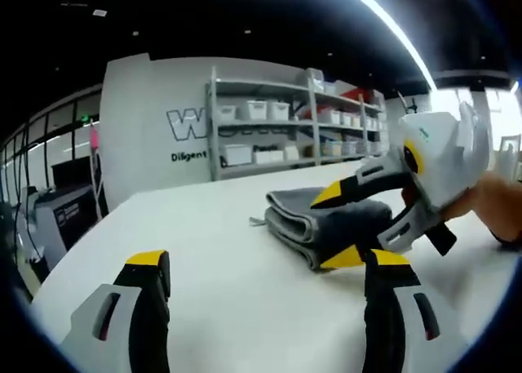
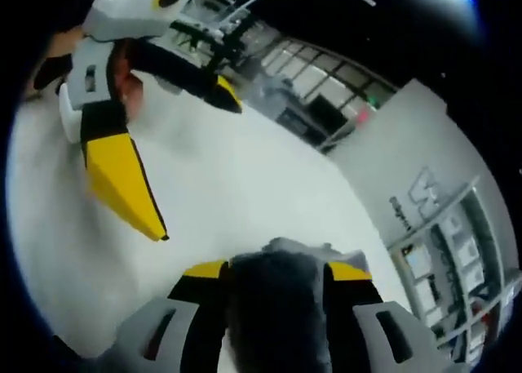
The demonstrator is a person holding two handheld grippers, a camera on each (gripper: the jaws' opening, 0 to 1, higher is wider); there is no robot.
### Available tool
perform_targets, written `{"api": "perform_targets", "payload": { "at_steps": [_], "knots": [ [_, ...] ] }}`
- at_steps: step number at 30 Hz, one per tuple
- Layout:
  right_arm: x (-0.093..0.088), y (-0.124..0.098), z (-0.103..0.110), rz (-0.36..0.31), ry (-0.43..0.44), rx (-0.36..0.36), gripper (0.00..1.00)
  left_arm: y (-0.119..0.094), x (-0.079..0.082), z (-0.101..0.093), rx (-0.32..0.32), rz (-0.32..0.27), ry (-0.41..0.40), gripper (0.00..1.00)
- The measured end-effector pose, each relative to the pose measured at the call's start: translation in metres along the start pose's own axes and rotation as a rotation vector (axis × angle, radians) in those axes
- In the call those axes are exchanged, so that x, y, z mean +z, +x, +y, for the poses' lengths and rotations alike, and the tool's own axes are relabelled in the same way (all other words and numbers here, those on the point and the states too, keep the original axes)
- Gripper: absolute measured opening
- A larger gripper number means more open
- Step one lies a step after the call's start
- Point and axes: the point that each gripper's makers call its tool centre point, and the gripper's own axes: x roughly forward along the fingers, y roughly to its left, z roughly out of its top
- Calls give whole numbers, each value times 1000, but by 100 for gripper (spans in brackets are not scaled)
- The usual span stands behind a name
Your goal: Open the folded towel by lifting each exposed corner and separating the folded layers until the towel lies flat within the target outline without major curled edges
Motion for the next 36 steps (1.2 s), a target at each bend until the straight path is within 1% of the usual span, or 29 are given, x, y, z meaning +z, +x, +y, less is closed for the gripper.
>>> {"api": "perform_targets", "payload": {
  "at_steps": [1,3,6,7,10,13,15,17,20,21,24,27,28,31,33,34,36],
  "knots": [
    [0,1,-1,-12,20,5,53,0,-1,0,-1,1,-2,99],
    [-3,-2,-2,-16,55,15,53,1,-1,-1,-5,6,-1,99],
    [-6,5,-3,-14,72,18,54,1,1,-4,-11,3,4,99],
    [-8,6,-3,-10,72,16,52,0,1,-6,-13,-1,3,99],
    [-12,5,-6,4,60,-3,41,0,1,-5,-11,0,2,99],
    [-10,3,-9,-1,89,-13,37,0,0,-4,-9,1,-2,99],
    [-7,2,-10,-15,114,-24,32,0,1,-5,-10,-1,-2,99],
    [-7,0,-10,-16,120,-32,26,0,2,-7,-13,-3,-1,99],
    [-3,-3,-16,-20,104,-58,22,0,1,-6,-13,-1,-2,99],
    [-3,-3,-16,-21,101,-61,22,0,0,-7,-14,-1,-3,99],
    [-4,-3,-14,-19,99,-54,23,0,1,-7,-14,-1,-6,99],
    [-6,-1,-2,-8,97,-21,30,0,2,-6,-16,-5,-7,99],
    [-5,-1,-2,-9,93,-15,32,0,2,-6,-16,-5,-8,99],
    [-2,0,0,-19,78,-8,34,1,3,-5,-17,-7,-11,99],
    [1,0,3,-37,93,4,36,2,3,-4,-17,-8,-14,99],
    [3,-2,6,-48,106,11,38,2,3,-3,-18,-9,-15,99],
    [5,-3,11,-65,119,29,50,1,3,-4,-18,-11,-21,99]
  ]
}}
